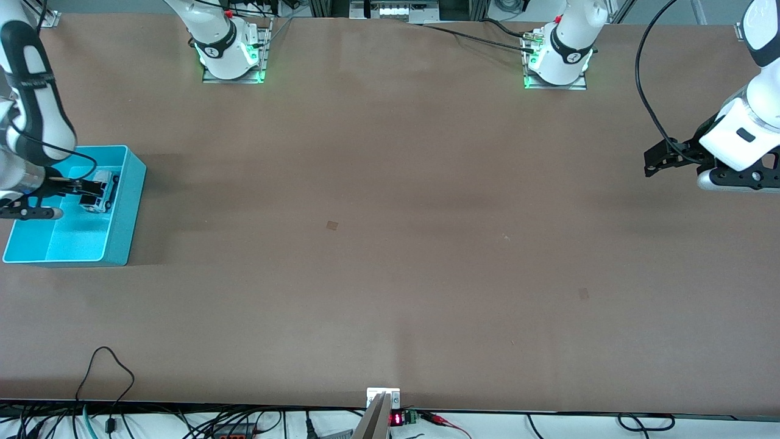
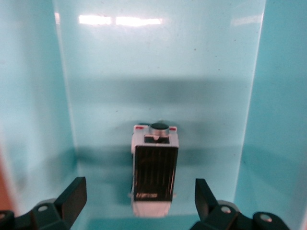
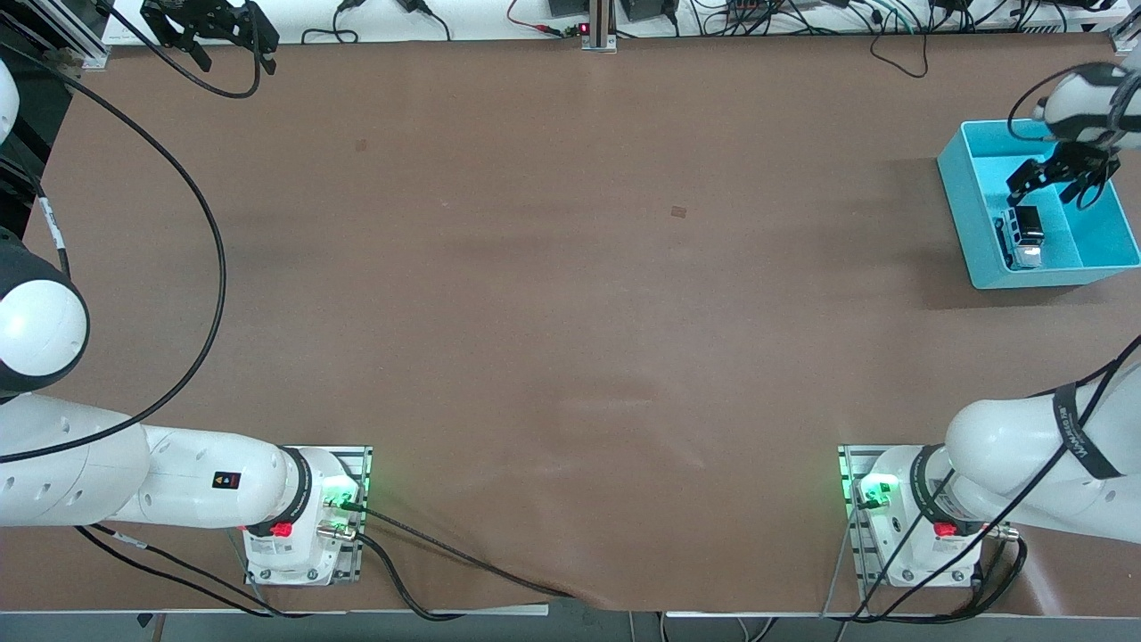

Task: Wind and store white jeep toy
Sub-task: 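Lower the jeep into the bin and open the right gripper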

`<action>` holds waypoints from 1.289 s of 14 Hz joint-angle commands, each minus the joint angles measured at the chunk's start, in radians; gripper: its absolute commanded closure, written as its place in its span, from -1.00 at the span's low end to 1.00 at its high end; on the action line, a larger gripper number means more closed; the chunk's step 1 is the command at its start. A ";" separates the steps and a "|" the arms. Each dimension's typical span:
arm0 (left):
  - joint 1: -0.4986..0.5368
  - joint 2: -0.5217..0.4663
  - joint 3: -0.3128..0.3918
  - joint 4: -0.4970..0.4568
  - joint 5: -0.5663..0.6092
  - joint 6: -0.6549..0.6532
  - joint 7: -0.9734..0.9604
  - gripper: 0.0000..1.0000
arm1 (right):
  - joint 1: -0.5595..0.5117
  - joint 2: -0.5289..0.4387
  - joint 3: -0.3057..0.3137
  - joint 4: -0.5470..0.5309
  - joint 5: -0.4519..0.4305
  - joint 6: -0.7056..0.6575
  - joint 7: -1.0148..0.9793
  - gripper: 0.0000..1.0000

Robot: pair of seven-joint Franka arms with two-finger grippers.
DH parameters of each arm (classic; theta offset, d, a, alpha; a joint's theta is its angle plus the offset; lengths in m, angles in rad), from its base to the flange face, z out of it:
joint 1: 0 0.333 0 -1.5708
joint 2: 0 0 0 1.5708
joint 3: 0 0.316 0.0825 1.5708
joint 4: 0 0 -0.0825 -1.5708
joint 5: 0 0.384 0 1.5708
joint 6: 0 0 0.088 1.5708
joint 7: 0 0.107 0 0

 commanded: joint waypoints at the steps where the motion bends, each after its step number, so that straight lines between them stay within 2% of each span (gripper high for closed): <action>1: 0.005 -0.019 -0.002 -0.016 0.017 -0.003 0.016 -1.00 | 0.013 -0.054 0.008 0.061 -0.008 -0.118 -0.022 -1.00; 6: 0.005 -0.019 -0.002 -0.016 0.019 -0.004 0.016 -1.00 | 0.012 -0.177 0.087 0.072 0.032 -0.177 -0.082 -1.00; 9: 0.005 -0.019 -0.002 -0.016 0.017 -0.004 0.016 -1.00 | 0.021 -0.234 0.110 0.085 0.128 -0.235 -0.166 -1.00; 11: 0.005 -0.019 -0.002 -0.016 0.017 -0.004 0.016 -1.00 | 0.036 -0.284 0.135 0.085 0.130 -0.258 -0.168 -1.00; 14: 0.005 -0.019 -0.002 -0.016 0.017 -0.004 0.016 -1.00 | 0.093 -0.350 0.138 0.087 0.135 -0.302 -0.136 -1.00; 18: 0.008 -0.019 -0.001 -0.015 0.017 -0.006 0.016 -1.00 | 0.157 -0.398 0.153 0.089 0.136 -0.335 -0.027 -1.00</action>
